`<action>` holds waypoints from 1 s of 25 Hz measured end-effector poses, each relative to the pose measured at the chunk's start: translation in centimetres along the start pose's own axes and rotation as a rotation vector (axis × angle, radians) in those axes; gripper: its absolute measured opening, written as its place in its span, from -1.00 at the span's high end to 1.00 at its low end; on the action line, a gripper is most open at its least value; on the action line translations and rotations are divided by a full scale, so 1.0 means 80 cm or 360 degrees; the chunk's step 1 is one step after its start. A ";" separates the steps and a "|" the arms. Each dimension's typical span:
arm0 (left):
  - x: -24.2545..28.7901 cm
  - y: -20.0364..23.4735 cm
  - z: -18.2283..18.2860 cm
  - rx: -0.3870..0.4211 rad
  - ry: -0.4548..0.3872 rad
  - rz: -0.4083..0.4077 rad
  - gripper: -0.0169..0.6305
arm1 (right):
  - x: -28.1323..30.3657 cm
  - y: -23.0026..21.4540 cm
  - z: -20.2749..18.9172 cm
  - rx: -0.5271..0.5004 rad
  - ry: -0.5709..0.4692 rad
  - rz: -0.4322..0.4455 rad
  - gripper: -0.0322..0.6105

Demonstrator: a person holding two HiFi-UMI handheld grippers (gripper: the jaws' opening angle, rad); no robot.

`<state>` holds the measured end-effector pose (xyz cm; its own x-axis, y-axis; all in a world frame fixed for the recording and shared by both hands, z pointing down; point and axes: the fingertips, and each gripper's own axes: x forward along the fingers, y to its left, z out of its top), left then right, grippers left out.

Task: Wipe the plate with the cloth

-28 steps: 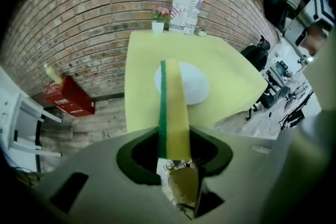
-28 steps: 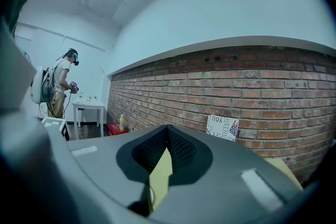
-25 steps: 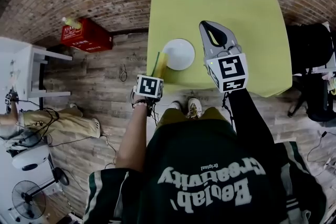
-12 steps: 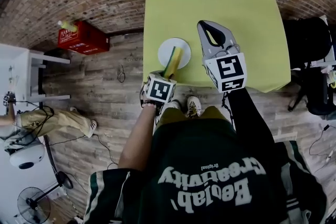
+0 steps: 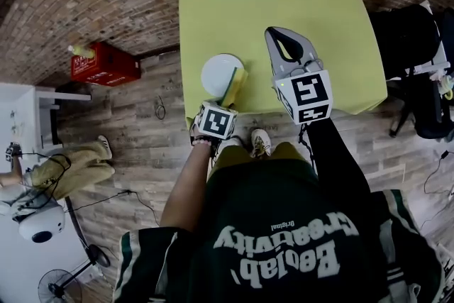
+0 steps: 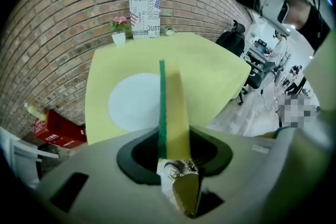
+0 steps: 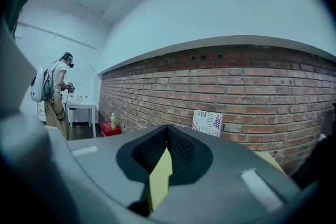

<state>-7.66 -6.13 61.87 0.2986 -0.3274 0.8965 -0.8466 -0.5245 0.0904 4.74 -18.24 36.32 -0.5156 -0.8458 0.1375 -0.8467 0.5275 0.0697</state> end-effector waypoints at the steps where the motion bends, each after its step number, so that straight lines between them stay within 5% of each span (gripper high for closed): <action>1: -0.001 0.001 -0.002 -0.0013 0.0004 0.0000 0.52 | 0.001 0.001 0.000 0.0000 0.0000 0.0004 0.86; 17: -0.047 0.079 -0.085 -0.0295 0.0061 0.0182 0.52 | 0.035 0.054 0.018 -0.0024 -0.0043 0.0148 0.86; 25: -0.049 0.081 -0.069 -0.0267 -0.0010 0.0170 0.52 | 0.040 0.059 0.020 -0.0022 -0.0057 0.0150 0.86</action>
<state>-16.72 -3.89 61.37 0.2052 -0.3793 0.9022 -0.9350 -0.3484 0.0662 -1.10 -18.62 35.55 -0.5974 -0.7946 0.1084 -0.7925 0.6057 0.0720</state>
